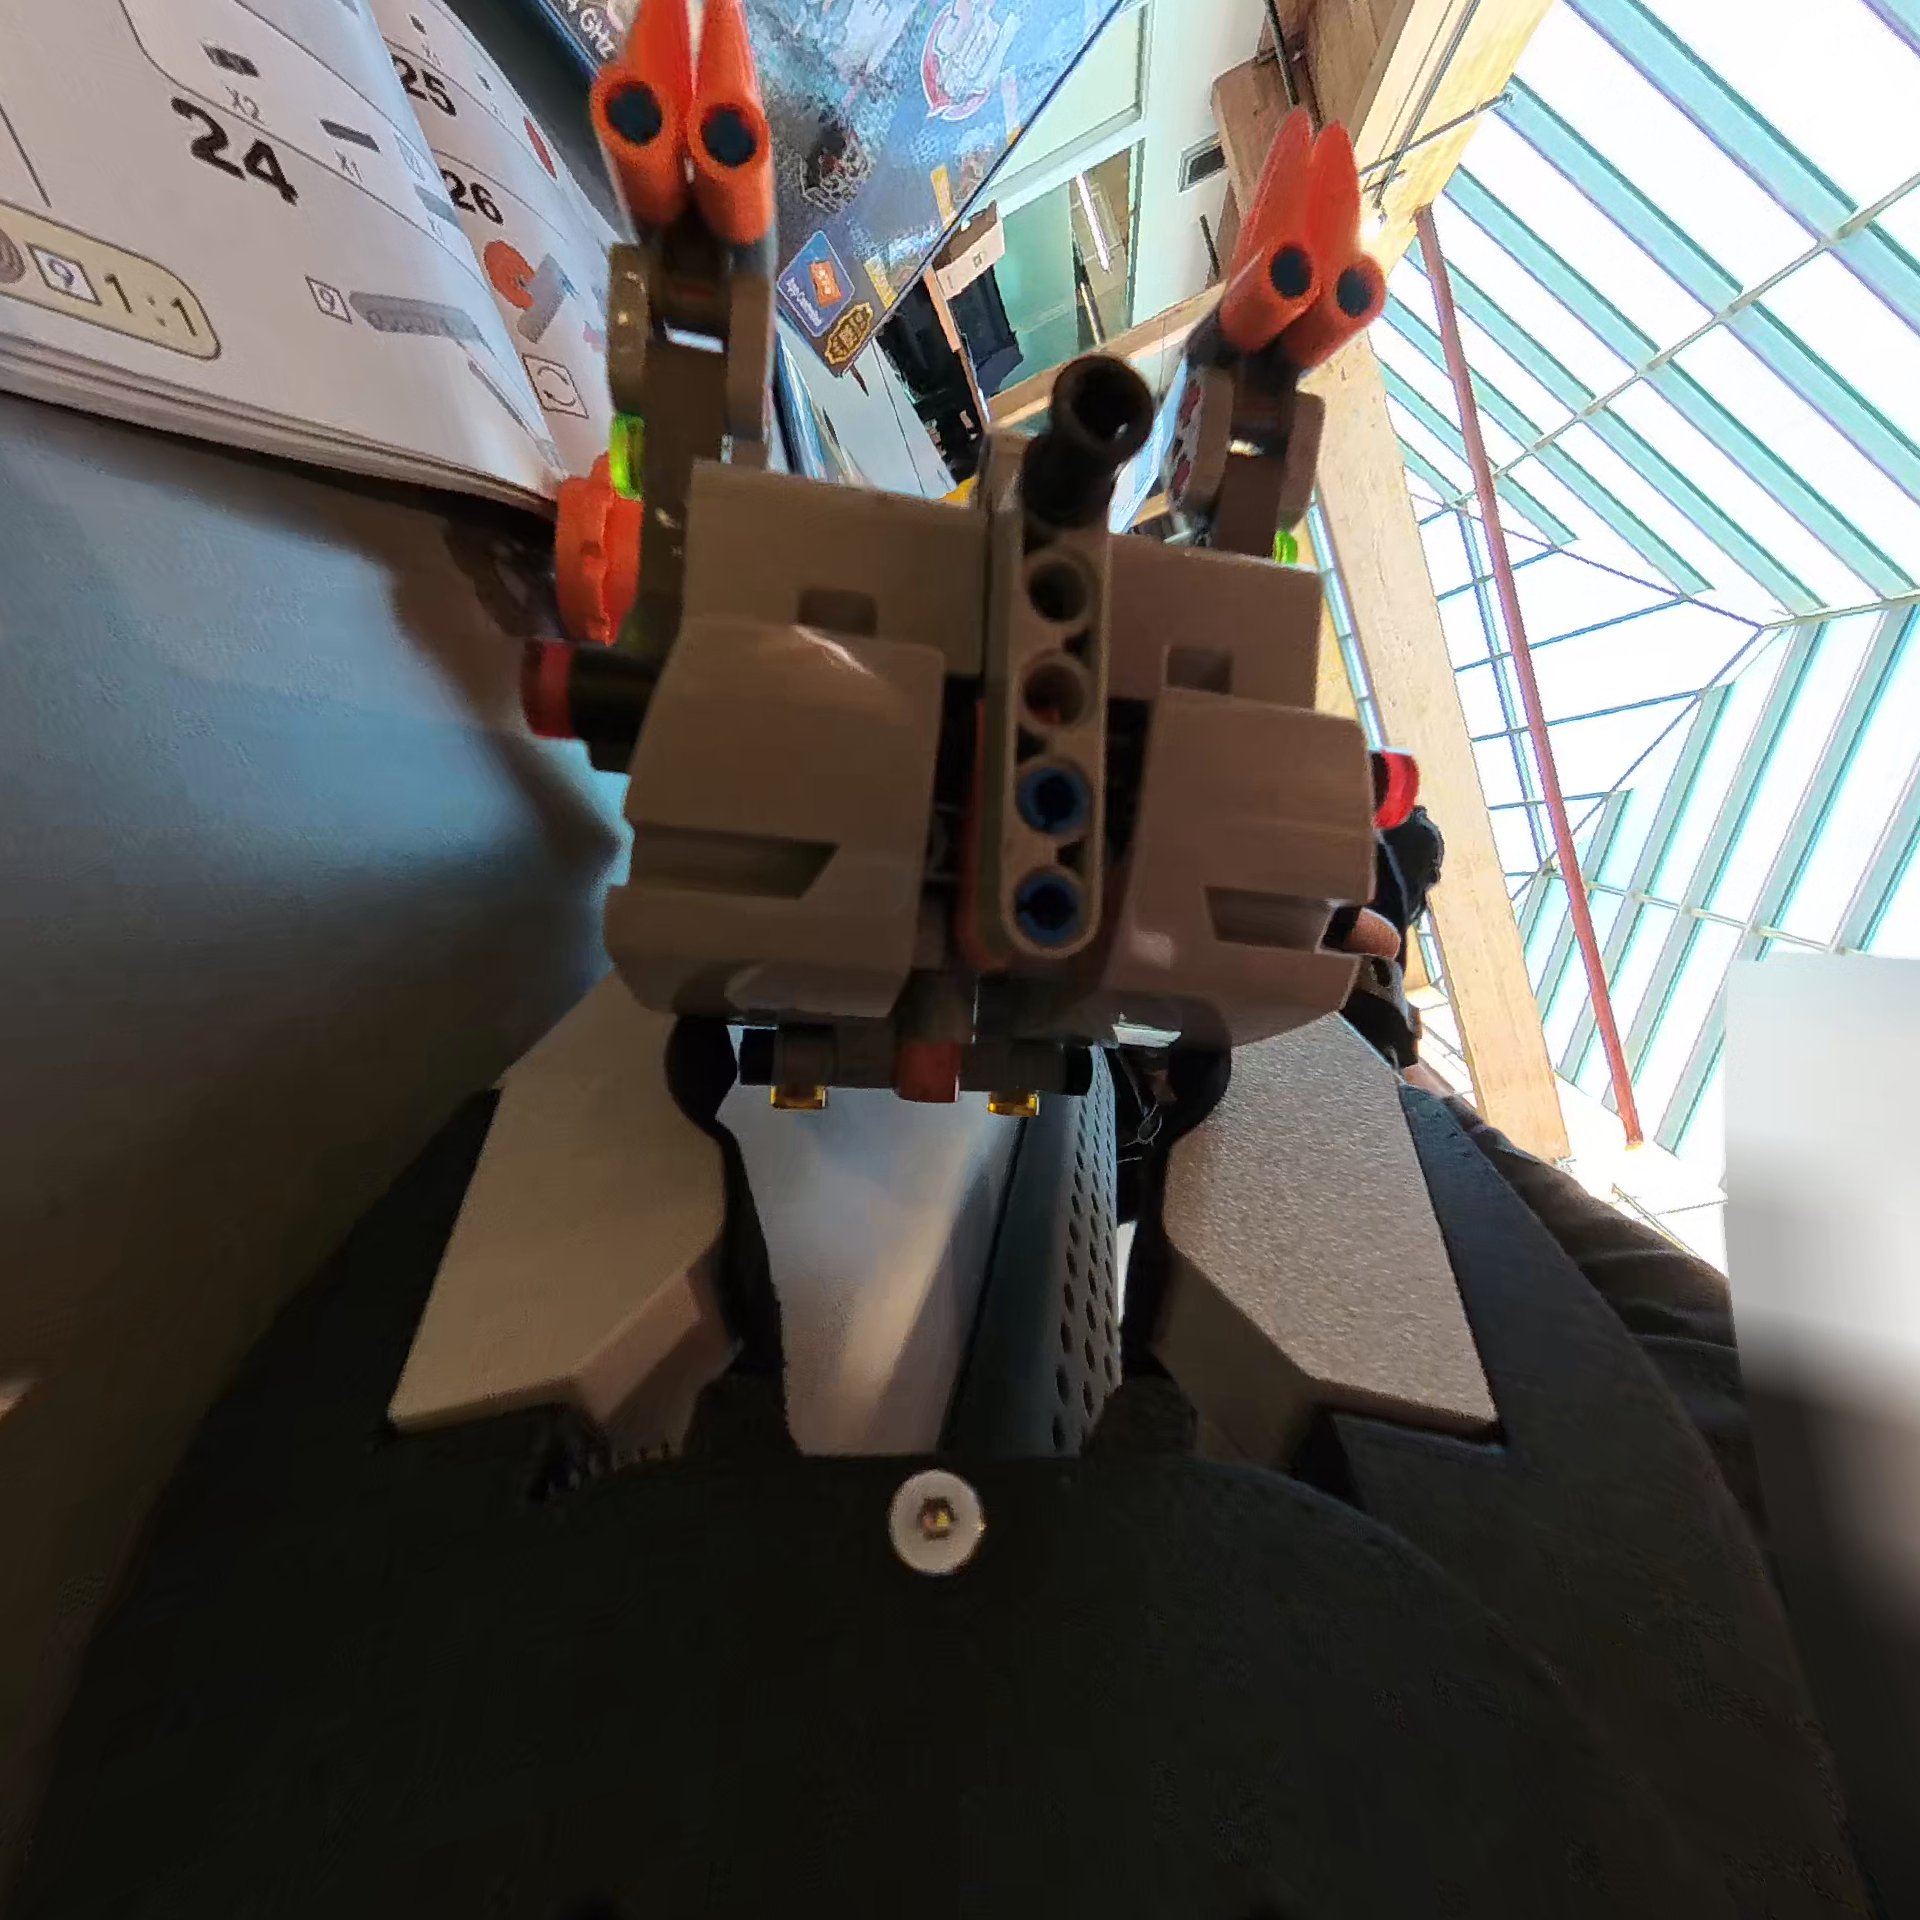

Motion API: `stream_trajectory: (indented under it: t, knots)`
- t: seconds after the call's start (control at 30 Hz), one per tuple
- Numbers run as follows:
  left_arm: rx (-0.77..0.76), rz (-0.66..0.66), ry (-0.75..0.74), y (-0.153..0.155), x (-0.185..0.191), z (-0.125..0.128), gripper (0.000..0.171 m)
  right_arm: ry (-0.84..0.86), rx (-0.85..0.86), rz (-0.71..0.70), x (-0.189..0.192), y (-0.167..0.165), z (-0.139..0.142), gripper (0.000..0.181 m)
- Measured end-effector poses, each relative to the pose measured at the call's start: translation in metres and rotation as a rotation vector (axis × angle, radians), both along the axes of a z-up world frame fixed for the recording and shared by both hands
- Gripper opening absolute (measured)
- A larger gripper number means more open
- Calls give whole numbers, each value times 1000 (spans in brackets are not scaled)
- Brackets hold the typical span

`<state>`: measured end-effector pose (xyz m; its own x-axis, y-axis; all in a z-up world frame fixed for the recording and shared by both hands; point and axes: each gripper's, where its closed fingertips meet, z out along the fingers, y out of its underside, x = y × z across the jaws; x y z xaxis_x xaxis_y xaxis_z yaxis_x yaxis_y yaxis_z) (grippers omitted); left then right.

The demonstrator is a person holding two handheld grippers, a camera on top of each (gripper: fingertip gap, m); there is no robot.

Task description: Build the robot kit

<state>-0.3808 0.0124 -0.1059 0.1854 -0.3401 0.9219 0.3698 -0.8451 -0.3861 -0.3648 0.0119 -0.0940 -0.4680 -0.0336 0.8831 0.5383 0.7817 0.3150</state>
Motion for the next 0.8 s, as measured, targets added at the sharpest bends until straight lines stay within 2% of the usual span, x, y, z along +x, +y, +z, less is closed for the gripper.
stream_trajectory:
  t: [0.13, 0.47, 0.7, 0.8]
  knots:
    - [-9, 13, -51, 1, 0, 2, 85, 48, -15, 4, 0, 0, 2, 7]
    - [-25, 35, -138, 8, -3, 7, 90, 44, 6, 22, -1, 5, 1, 6]
    - [5, 23, -57, 9, 2, 3, 87, 16, 39, 47, 4, 6, -3, 6]
    - [-12, 11, -83, 8, 2, 3, 86, -1, 89, 81, 4, 7, 0, 6]
